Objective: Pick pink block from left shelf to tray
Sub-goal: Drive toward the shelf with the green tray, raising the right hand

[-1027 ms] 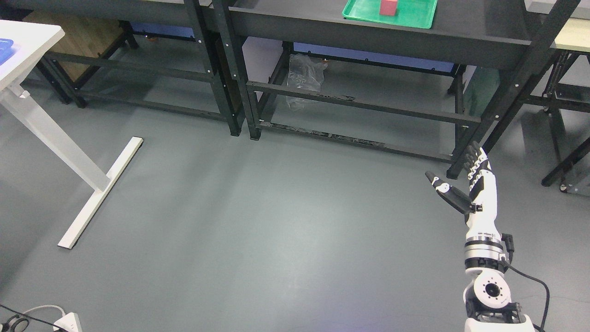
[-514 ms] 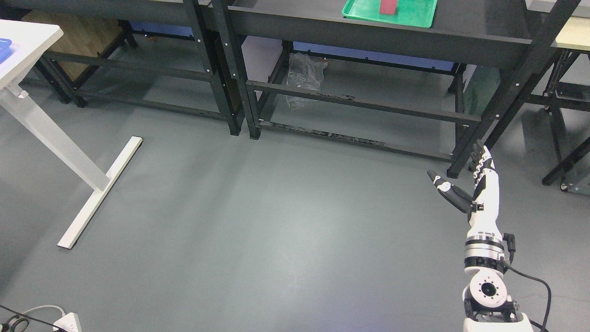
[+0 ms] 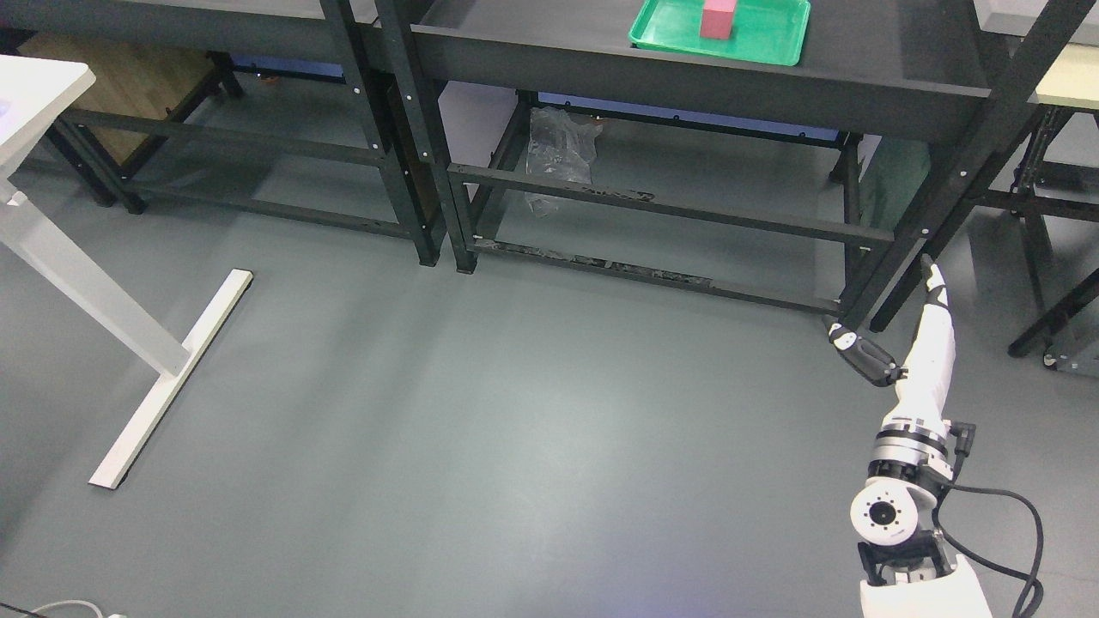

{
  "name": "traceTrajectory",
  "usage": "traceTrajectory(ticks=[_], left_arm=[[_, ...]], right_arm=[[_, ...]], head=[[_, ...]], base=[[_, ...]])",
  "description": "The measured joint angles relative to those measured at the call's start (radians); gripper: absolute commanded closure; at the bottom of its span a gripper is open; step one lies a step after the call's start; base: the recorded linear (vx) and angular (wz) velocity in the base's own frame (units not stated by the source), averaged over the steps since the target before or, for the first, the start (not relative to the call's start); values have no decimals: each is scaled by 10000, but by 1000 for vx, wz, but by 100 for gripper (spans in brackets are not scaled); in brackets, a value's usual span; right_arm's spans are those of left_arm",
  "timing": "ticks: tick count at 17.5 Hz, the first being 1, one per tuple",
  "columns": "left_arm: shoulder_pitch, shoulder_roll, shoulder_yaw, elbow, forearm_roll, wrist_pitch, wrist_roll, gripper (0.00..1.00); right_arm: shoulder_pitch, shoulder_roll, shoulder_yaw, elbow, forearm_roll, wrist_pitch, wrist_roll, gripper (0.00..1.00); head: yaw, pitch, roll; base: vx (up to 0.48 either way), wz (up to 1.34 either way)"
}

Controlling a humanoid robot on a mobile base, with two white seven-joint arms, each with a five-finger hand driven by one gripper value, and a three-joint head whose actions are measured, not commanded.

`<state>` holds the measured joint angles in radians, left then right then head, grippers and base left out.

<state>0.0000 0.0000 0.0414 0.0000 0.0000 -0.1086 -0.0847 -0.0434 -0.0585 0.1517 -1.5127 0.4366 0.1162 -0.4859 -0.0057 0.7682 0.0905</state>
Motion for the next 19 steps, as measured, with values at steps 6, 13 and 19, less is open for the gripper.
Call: traceTrajectory(ticks=[6, 13, 19], left_arm=[[0, 0, 0, 0, 0, 0, 0, 0], [0, 0, 0, 0, 0, 0, 0, 0], [0, 0, 0, 0, 0, 0, 0, 0]], right_arm=[[279, -120, 226, -202, 1676, 110, -182, 0], [399, -161, 271, -338, 3676, 114, -134, 0], [424, -178, 239, -408, 5392, 97, -131, 0]], head=[[0, 0, 0], [0, 0, 0], [0, -2, 0]], base=[[187, 70], [146, -34], [117, -317]])
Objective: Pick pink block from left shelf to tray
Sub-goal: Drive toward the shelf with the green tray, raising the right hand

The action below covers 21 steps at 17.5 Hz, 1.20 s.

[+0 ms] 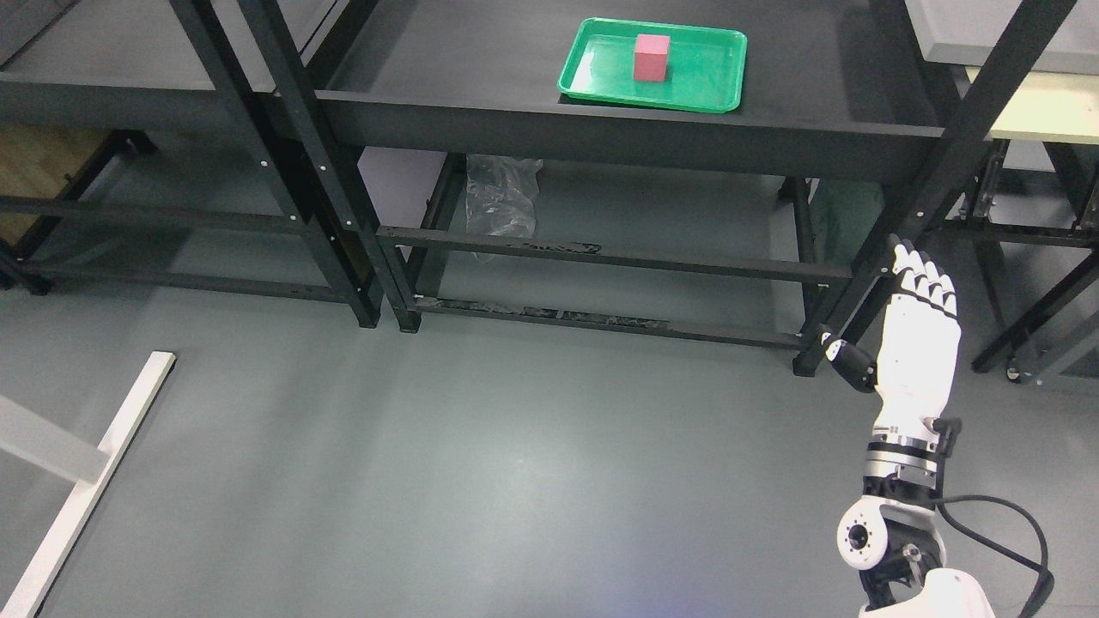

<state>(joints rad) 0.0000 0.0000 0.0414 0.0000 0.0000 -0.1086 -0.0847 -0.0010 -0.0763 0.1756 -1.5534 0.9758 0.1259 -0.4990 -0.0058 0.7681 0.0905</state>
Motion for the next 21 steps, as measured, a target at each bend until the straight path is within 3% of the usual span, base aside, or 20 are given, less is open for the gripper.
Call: traceTrajectory(ticks=[8, 21], left_arm=[[1, 0, 0, 0, 0, 1, 0, 0], [1, 0, 0, 0, 0, 2, 0, 0]], right_arm=[[-218, 36, -27, -36, 1228, -182, 44, 0], [-413, 230, 37, -34, 569, -831, 810, 0]], head=[[0, -2, 0], [0, -2, 0]], base=[[138, -137], [196, 92]])
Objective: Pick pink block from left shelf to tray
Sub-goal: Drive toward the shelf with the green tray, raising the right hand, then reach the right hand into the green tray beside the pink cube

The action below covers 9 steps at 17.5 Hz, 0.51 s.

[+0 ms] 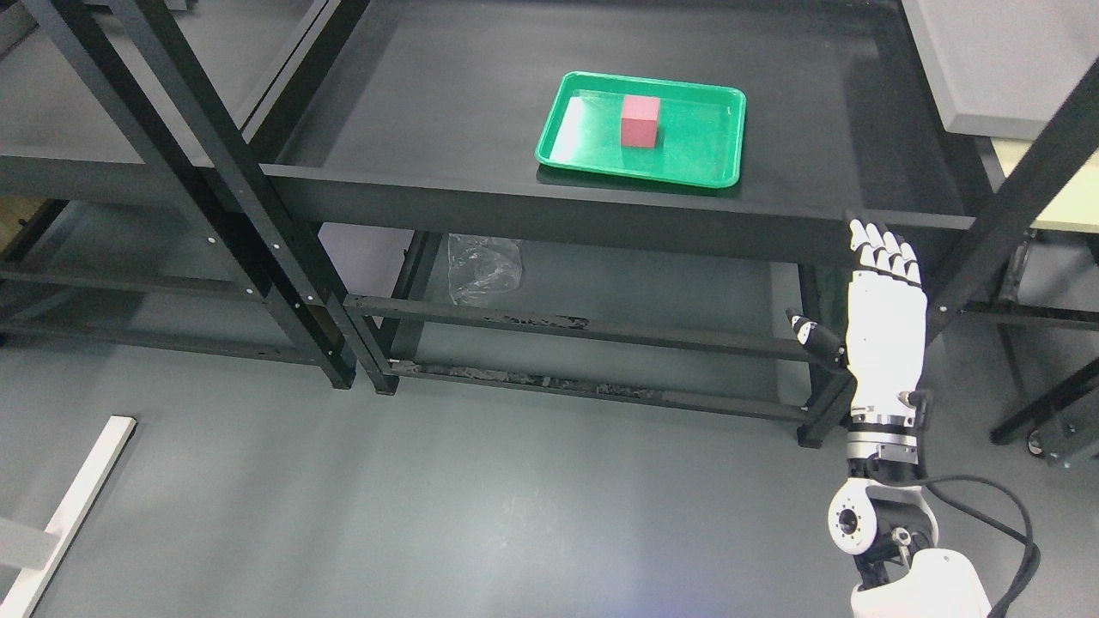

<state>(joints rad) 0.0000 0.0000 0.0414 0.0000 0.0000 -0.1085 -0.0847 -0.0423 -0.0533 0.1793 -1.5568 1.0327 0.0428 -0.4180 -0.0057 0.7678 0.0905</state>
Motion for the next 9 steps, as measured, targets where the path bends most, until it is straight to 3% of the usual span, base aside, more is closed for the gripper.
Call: traceTrajectory(ticks=[9], left_arm=[[-1, 0, 0, 0, 0, 0, 0, 0]], right_arm=[[68, 316, 200, -1, -71, -14, 22, 0]], head=[[0, 0, 0]], base=[[254, 153]])
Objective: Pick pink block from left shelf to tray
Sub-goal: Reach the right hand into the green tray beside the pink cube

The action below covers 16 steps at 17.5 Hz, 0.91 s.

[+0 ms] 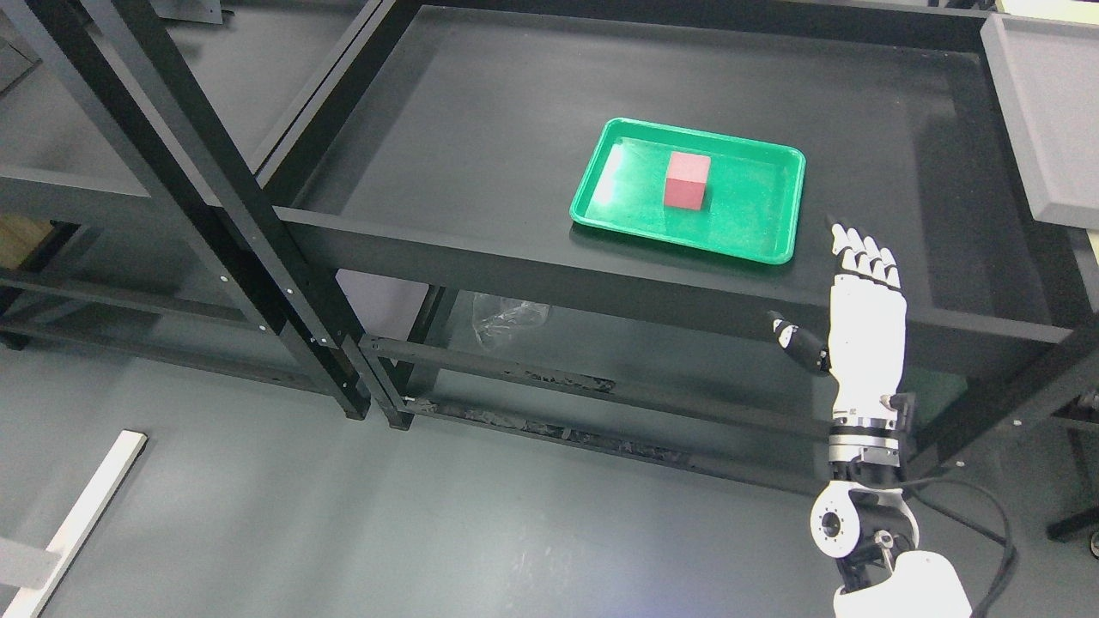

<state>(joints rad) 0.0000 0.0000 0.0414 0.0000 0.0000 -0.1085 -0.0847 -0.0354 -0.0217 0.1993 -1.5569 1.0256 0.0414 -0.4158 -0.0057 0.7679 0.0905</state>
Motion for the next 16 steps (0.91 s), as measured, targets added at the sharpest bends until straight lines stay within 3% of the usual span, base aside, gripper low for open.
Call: traceTrajectory(ticks=[10, 16], left_arm=[[0, 0, 0, 0, 0, 0, 0, 0], [0, 0, 0, 0, 0, 0, 0, 0]], right_arm=[[243, 137, 223, -1, 74, -5, 96, 0], [322, 171, 303, 6, 93, 52, 1450, 1]], head=[[0, 0, 0], [0, 0, 0]], base=[[228, 133], [192, 116]])
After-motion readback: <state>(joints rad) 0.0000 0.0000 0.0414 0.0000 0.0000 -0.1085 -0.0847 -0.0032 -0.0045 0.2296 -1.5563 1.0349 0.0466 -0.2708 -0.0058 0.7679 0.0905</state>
